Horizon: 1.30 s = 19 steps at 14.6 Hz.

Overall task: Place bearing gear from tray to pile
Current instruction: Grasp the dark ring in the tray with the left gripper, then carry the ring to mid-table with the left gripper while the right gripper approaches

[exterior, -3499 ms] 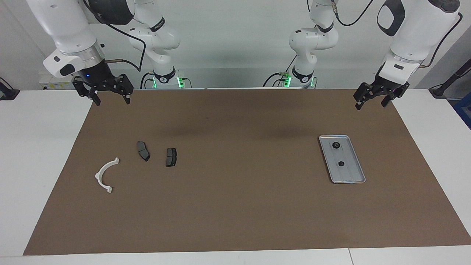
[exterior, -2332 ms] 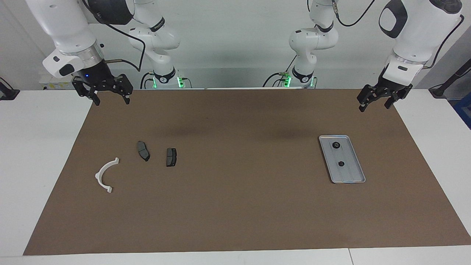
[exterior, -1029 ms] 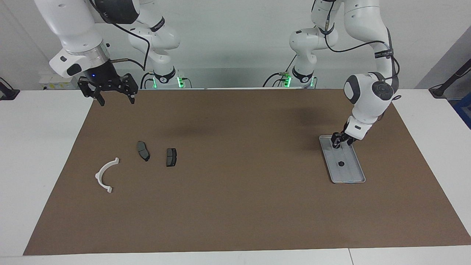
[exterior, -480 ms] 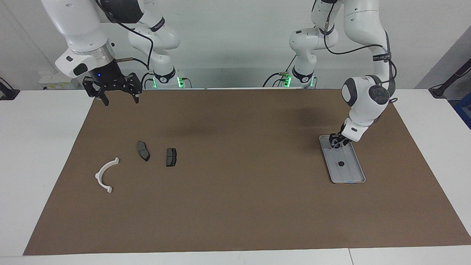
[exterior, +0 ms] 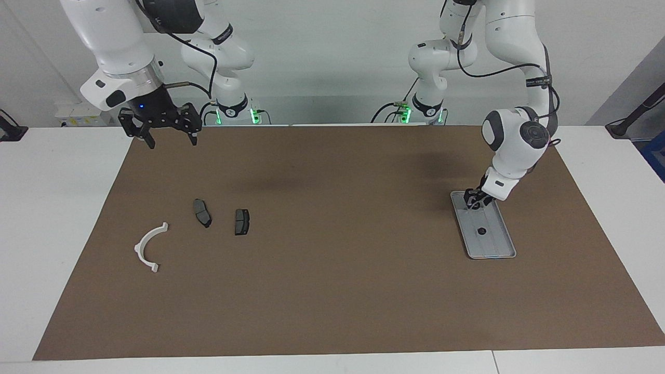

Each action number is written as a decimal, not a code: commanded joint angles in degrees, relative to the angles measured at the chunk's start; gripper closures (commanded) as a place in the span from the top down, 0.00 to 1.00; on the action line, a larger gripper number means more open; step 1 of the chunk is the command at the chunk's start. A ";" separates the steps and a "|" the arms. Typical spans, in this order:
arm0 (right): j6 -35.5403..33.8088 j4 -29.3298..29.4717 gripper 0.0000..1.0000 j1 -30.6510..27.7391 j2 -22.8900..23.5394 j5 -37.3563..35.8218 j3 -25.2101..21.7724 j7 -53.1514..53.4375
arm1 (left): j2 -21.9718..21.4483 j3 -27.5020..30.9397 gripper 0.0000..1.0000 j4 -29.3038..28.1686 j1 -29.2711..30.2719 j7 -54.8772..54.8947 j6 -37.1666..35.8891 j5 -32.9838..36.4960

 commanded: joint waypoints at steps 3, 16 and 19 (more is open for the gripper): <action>0.79 -1.81 1.00 -0.15 -1.42 0.84 0.13 0.66 | 0.27 0.35 0.51 -1.04 -0.76 -1.43 1.72 0.85; 0.79 -1.81 1.00 -0.15 -1.42 0.84 0.49 1.19 | 5.27 0.26 0.17 20.57 -16.99 -29.08 -12.79 -0.47; 0.79 -1.81 1.00 -0.06 -1.42 0.84 0.49 1.72 | 7.47 0.35 0.17 24.27 -24.55 -37.87 -12.61 -1.08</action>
